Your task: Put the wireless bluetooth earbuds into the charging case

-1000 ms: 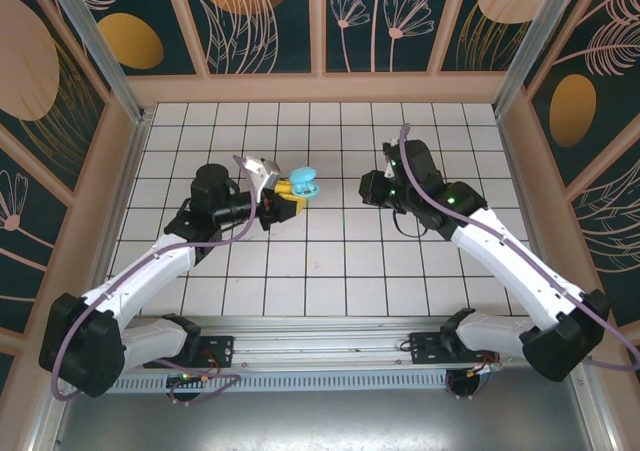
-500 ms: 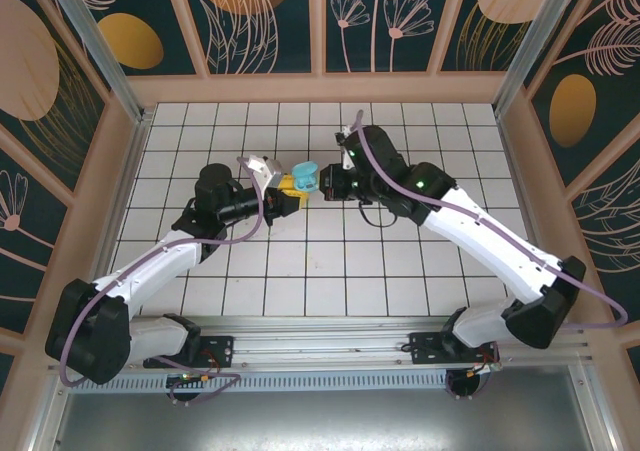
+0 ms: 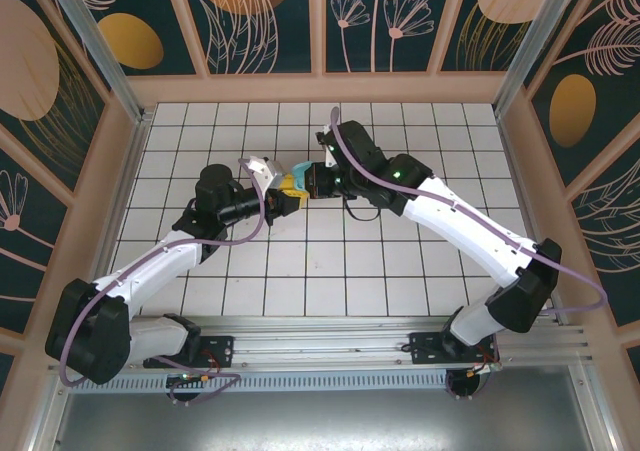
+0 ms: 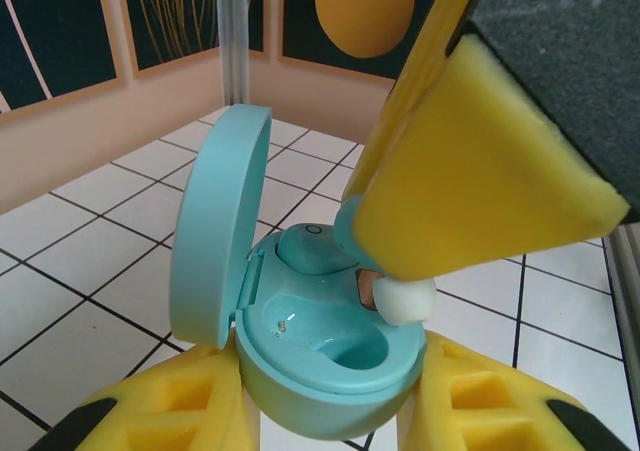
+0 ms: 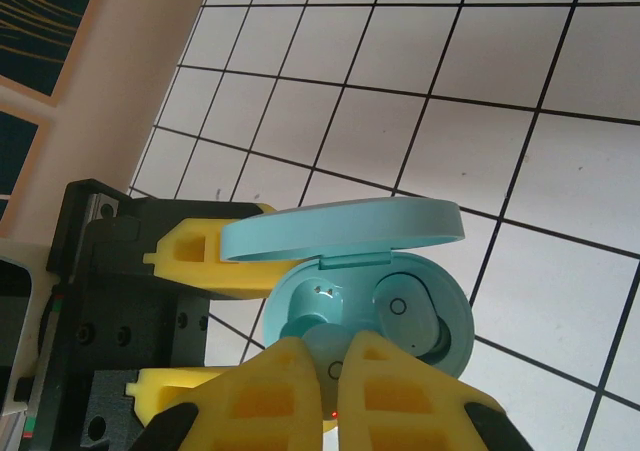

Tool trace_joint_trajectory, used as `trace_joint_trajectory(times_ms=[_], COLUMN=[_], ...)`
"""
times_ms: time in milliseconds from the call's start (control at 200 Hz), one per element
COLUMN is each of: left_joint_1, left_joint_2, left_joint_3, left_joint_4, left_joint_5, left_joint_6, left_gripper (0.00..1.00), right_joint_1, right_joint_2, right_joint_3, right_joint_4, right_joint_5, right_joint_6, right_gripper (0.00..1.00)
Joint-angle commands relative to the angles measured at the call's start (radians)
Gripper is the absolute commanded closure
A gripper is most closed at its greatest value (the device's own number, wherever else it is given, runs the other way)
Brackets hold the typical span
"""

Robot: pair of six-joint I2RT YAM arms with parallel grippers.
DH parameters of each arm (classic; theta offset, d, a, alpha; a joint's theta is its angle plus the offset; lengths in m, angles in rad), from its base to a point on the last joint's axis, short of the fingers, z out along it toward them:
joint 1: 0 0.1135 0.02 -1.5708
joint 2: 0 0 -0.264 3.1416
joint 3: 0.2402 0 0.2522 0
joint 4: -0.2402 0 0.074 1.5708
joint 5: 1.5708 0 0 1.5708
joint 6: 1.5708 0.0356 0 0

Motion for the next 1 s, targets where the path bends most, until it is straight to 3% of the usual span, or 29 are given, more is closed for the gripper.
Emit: trace_joint_trajectory(times_ms=[0,786,996], left_joint_1=[-0.006,-0.013,-0.015], left_joint_2=[-0.013,-0.023,-0.021], left_joint_3=[-0.003,0.000,0.001], left_joint_4=[0.013,-0.003,-0.006], left_joint_5=[-0.003,-0.008,-0.016], left_joint_6=[0.022,0.021,0.024], left_gripper=[0.80,0.80,0.80], right_joint_1=[0.009,0.013,0.021], right_joint_2=[0.012,0.069,0.070], right_joint_3=[0.027,0.033,0.039], right_joint_4=[-0.011,0.031,0.002], right_joint_5=[-0.010,-0.019,-0.026], right_joint_6=[-0.017,-0.004,-0.009], right_gripper=[0.93,0.91,0.80])
